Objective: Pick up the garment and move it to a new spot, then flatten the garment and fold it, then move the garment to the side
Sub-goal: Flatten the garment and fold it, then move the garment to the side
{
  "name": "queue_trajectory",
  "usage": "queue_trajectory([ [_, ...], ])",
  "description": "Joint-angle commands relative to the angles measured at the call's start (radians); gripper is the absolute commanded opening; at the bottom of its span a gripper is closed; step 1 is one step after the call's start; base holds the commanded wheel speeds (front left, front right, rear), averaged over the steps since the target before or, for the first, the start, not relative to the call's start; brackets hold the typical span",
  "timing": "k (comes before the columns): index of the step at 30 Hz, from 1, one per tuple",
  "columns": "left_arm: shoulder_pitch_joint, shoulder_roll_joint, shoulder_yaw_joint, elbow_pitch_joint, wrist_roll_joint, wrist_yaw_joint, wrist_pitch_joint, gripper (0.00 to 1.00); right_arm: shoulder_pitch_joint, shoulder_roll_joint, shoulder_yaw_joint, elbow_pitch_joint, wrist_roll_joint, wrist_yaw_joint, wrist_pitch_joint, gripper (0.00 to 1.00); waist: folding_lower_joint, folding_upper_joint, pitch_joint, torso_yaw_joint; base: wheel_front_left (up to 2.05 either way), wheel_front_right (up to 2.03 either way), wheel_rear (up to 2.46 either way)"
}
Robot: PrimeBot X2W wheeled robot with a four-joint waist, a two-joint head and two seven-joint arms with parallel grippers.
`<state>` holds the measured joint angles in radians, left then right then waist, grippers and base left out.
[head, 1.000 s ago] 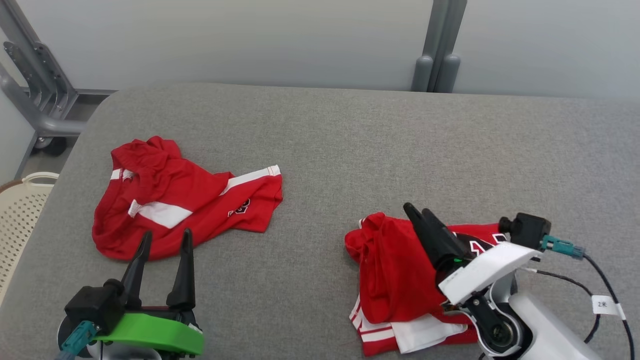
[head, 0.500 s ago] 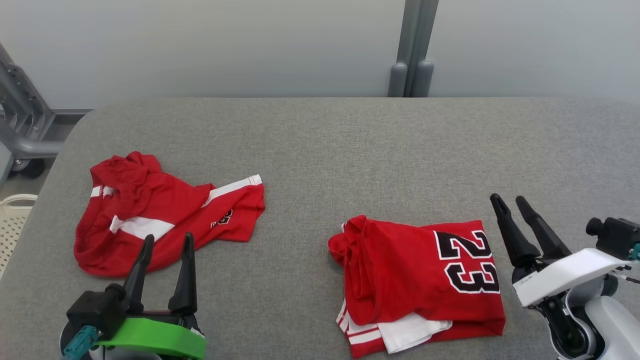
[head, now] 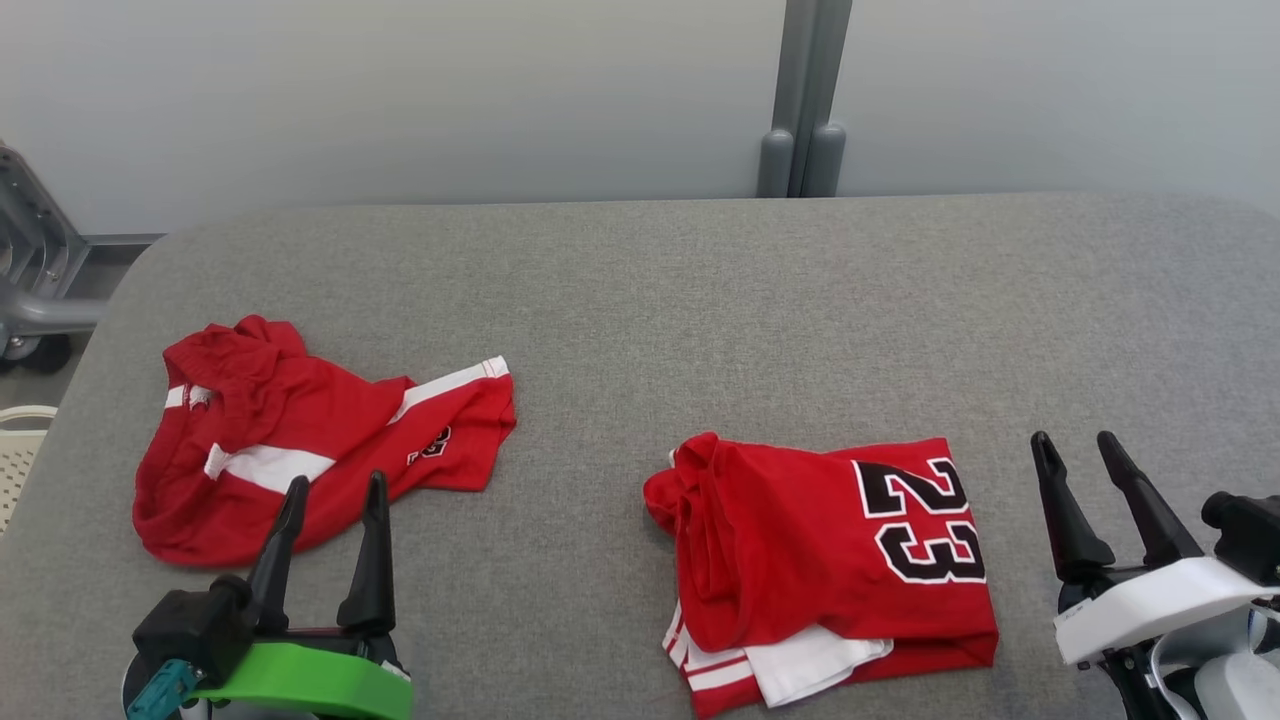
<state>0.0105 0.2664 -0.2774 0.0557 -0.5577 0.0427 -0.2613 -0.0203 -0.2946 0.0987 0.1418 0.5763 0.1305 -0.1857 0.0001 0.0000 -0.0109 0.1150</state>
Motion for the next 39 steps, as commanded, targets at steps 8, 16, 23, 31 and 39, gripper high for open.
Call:
queue_trajectory([
  [8, 0.018, -0.011, 0.016, -0.006, 0.014, -0.006, -0.004, 1.0, 0.06, 0.074, -0.087, -0.075, -0.134, 0.0, 0.035, 1.0, -0.0001, 0.0, -0.004, -0.001, 0.0, 0.0, 0.0],
  [16, 0.015, -0.016, 0.017, -0.002, 0.019, -0.014, -0.004, 1.0, 0.057, 0.107, -0.111, -0.085, -0.178, 0.0, 0.058, 1.0, -0.0001, 0.0, -0.003, 0.005, 0.0, 0.0, 0.0],
  [23, 0.005, -0.018, 0.017, 0.004, 0.02, -0.02, -0.004, 1.0, 0.007, 0.102, -0.105, 0.004, -0.16, 0.0, 0.101, 1.0, -0.0001, 0.0, 0.005, 0.013, 0.0, 0.0, 0.0],
  [31, -0.013, -0.017, 0.014, 0.011, 0.024, -0.025, -0.004, 1.0, -0.074, 0.07, -0.041, 0.218, -0.089, 0.0, 0.112, 1.0, -0.0001, 0.0, 0.016, 0.042, 0.0, 0.0, 0.0],
  [39, -0.018, -0.012, 0.014, 0.014, 0.024, -0.026, -0.004, 1.0, -0.133, 0.056, 0.04, 0.393, 0.051, 0.0, 0.136, 1.0, -0.0001, 0.0, 0.02, 0.061, 0.0, 0.0, 0.0],
])
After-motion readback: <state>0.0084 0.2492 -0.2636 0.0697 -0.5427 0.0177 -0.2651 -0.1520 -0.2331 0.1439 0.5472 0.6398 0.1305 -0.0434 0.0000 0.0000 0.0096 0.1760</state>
